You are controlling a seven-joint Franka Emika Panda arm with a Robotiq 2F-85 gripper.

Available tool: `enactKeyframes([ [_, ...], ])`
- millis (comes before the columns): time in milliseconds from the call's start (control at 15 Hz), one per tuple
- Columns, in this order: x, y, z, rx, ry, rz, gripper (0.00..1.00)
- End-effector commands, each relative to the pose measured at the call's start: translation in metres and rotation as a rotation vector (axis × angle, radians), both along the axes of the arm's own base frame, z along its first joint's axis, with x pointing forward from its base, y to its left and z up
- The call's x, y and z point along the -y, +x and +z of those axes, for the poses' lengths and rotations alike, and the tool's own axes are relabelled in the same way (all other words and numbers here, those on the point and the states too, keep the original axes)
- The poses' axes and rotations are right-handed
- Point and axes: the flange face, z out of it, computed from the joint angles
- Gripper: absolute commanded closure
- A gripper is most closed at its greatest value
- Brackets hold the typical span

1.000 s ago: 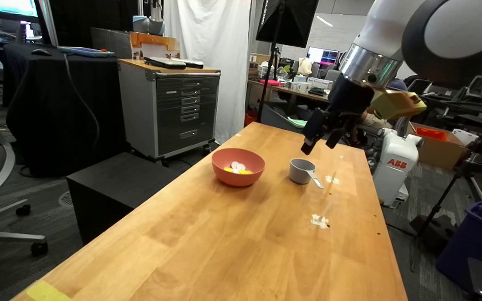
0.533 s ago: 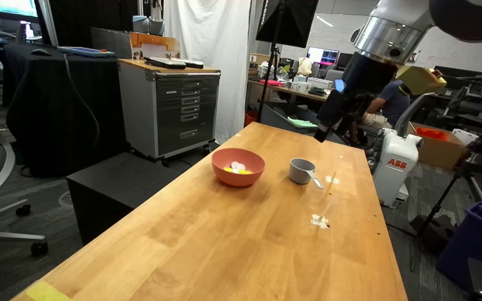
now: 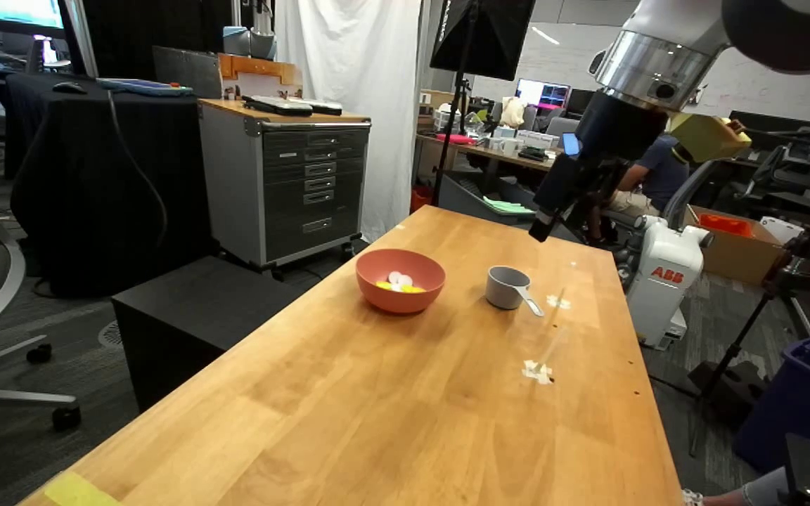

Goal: Pour the things in the grey cup into the bowl

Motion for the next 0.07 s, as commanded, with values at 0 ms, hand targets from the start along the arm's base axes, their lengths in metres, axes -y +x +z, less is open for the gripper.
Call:
enactKeyframes([
  [0, 0.0003, 0.0002, 0.0006, -0.001, 0.000, 0.000, 0.00],
])
